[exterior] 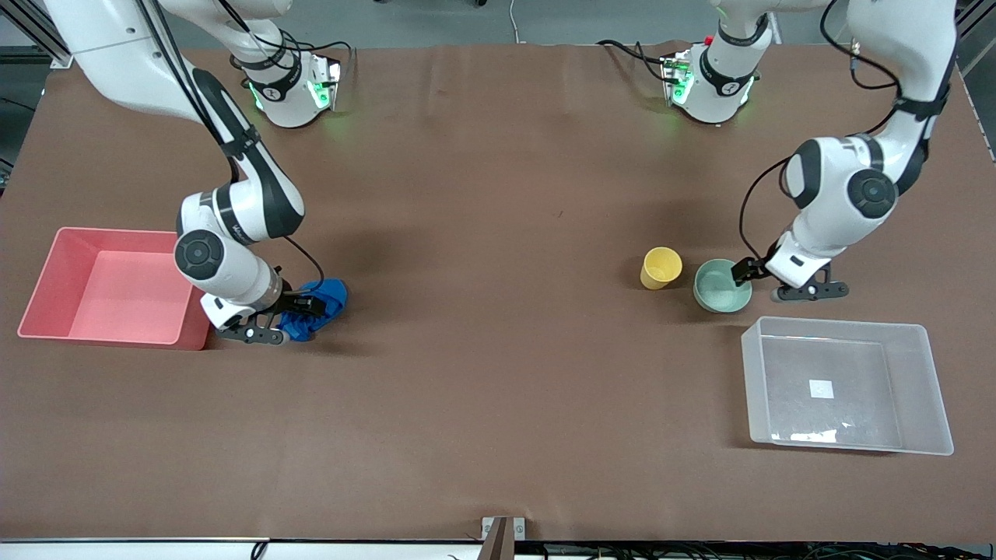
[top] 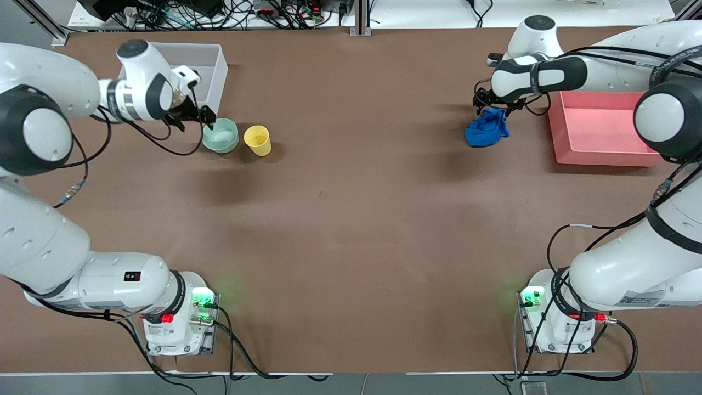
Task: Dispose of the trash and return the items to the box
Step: 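Grasp the blue cloth with the right gripper while the left gripper grasps the bowl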
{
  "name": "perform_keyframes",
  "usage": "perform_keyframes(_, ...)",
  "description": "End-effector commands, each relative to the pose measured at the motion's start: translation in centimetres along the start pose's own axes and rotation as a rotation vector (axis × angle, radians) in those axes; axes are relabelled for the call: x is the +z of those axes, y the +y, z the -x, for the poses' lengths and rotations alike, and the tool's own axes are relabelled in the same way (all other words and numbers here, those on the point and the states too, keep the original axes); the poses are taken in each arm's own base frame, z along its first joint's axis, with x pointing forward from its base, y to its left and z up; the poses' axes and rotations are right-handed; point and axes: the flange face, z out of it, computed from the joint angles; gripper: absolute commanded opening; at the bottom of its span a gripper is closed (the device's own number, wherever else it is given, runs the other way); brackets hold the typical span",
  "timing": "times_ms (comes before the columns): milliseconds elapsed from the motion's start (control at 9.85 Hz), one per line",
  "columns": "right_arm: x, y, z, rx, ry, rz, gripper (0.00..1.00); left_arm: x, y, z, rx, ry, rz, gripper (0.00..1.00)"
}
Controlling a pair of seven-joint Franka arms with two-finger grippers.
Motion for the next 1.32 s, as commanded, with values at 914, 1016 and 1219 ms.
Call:
perform_keyframes(914, -0.8, 0.1, 1.2, 0.069, 0.004, 0.053, 0.0, -1.5, 0.5, 1.8, 0.016, -0.025, -0.007, 0.0)
perform_keyframes(1016, -4.6, 0.3, 0.7, 0.072, -0.032, 0.097, 0.0, -4.9, 0.4, 1.6, 0.025, -0.08, -0.016, 0.0)
perform_keyframes(1219, -13.0, 1.3, 0.2, 0.049, -0.075, 0.155, 0.0, -10.4, 0.4, -2.8, 0.024, -0.036, -0.015, 0.0)
